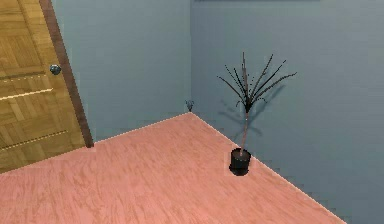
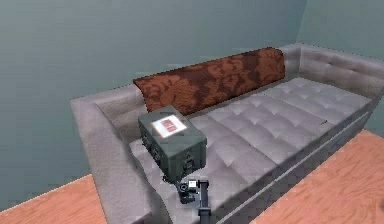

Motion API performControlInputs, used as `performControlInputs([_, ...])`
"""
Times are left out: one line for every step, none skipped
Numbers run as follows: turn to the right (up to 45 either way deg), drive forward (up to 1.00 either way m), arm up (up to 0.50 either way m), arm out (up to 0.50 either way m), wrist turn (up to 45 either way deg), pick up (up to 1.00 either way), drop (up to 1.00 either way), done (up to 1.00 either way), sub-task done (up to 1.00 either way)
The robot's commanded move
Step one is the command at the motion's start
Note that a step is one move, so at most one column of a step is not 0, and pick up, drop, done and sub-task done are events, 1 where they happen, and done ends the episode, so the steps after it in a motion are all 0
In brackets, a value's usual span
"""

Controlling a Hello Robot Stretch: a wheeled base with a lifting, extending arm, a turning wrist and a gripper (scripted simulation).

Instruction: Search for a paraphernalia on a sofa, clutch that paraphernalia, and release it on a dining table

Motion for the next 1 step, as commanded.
performControlInputs([0.0,0.00,0.00,0.00,0.0,1.00,0.00,0.00,0.00])
